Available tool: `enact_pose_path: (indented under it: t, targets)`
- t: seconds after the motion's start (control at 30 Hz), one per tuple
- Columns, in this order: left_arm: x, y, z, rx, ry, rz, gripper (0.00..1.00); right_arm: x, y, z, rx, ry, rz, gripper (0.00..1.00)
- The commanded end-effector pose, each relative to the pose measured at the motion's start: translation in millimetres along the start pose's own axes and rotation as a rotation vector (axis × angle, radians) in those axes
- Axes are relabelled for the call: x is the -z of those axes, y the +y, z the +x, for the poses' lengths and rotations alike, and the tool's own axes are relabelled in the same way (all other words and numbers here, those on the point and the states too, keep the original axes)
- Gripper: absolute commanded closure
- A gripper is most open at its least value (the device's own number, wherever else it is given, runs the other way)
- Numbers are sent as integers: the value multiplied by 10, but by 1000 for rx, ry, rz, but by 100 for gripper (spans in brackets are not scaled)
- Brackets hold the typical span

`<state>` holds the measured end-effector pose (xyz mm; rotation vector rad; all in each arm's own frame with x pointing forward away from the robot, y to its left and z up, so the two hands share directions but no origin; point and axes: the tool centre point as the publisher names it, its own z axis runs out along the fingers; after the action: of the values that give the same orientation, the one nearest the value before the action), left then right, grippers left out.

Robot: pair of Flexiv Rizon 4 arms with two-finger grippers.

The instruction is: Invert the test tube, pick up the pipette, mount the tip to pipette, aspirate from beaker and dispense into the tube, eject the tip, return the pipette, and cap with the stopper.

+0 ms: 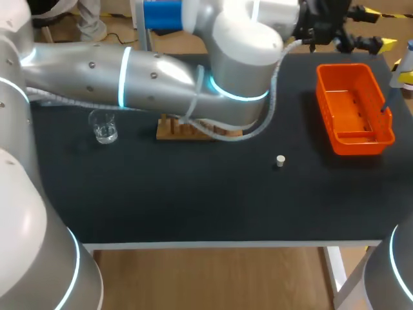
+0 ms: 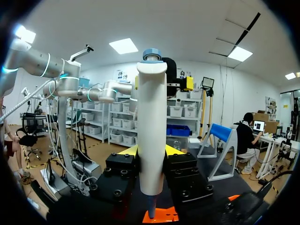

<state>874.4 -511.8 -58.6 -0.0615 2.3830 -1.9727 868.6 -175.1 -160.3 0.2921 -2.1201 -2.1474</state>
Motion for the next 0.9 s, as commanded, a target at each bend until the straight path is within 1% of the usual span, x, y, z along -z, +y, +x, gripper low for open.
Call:
enact_pose_path:
  t: [0.03,0.13,0.33,0.5,0.67,0.8,0.9]
  targets:
    - [508,68,1,18,10,-33,0,6,8,-3,0,2,3,100]
    - [648,155,11,27,-1,-28,0,6,8,-3,0,2,3,100]
    - [864,320,64,15,-13,12,0,6,8,-3,0,2,3,100]
    - [1042,519,134,11,-16,57,0,6,8,-3,0,2,3,100]
    - [1234,736,206,36,-28,86,0,6,8,-3,0,2,3,100]
    - [1398,873,258,42,-32,103,0,6,8,-3,0,2,3,100]
    - [1531,963,301,31,-53,123,0,6,8,-3,0,2,3,100]
